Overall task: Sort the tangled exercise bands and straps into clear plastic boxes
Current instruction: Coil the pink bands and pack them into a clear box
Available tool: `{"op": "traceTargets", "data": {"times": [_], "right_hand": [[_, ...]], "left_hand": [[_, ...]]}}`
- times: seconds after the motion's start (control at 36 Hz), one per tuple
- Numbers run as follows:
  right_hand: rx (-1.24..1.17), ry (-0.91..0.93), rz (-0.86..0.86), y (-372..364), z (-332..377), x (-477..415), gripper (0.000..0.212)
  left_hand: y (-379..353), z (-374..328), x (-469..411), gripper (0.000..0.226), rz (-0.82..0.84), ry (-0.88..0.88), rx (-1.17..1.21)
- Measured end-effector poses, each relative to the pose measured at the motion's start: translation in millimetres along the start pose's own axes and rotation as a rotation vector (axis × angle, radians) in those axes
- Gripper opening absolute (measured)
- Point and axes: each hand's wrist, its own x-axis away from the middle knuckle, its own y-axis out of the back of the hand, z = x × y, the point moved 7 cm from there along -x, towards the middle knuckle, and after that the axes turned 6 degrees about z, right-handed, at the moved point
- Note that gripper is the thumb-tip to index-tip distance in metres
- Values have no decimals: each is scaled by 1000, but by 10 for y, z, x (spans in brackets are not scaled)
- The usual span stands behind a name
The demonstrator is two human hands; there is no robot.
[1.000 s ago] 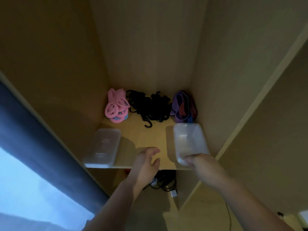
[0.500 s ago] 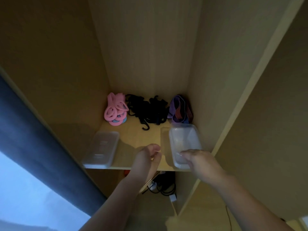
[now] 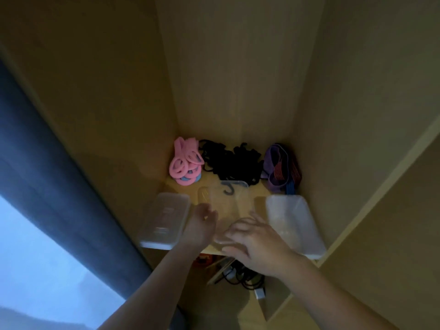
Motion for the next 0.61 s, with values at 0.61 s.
{"op": "traceTargets", "data": {"times": [0.61], "right_hand": [[-243,-487,244,-378,-664,-498,38]], "left_hand": [[557,282,-365,35,61,-133,-509]]}}
